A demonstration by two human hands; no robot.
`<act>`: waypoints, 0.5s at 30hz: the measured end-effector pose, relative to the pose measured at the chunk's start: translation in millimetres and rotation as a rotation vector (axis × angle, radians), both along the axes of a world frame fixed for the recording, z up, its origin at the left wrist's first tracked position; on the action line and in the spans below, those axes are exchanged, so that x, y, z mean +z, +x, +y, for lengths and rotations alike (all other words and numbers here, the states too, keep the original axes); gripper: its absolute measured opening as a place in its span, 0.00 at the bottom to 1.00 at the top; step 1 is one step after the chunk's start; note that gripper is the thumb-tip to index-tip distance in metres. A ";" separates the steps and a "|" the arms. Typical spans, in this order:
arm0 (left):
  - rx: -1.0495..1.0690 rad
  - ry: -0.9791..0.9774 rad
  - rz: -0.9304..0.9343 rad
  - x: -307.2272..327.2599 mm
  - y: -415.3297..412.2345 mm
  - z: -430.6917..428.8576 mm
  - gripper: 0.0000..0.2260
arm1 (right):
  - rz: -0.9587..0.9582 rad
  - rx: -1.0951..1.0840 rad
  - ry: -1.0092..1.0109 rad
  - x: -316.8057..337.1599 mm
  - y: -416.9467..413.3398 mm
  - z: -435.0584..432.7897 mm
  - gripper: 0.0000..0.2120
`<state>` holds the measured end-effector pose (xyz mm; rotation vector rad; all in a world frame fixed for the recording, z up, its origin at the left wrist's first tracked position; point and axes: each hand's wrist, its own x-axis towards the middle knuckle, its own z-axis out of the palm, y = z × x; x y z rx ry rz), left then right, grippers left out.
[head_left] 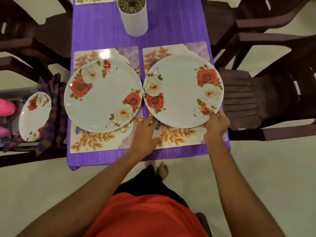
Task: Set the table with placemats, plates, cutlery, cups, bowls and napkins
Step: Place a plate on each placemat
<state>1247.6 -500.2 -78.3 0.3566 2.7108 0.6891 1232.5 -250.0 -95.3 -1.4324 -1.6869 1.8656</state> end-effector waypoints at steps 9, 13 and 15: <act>0.027 0.033 -0.028 1.8 0.4 -1.3 0.31 | -0.054 -0.038 0.186 0.4 0.9 0.3 0.12; 0.024 0.043 -0.018 0.9 0.5 -1.4 0.31 | -0.090 -0.044 0.266 7.1 -6.2 4.4 0.13; 0.024 0.051 -0.015 0.1 0.5 -1.8 0.30 | -0.110 -0.038 0.286 10.0 -9.4 7.5 0.13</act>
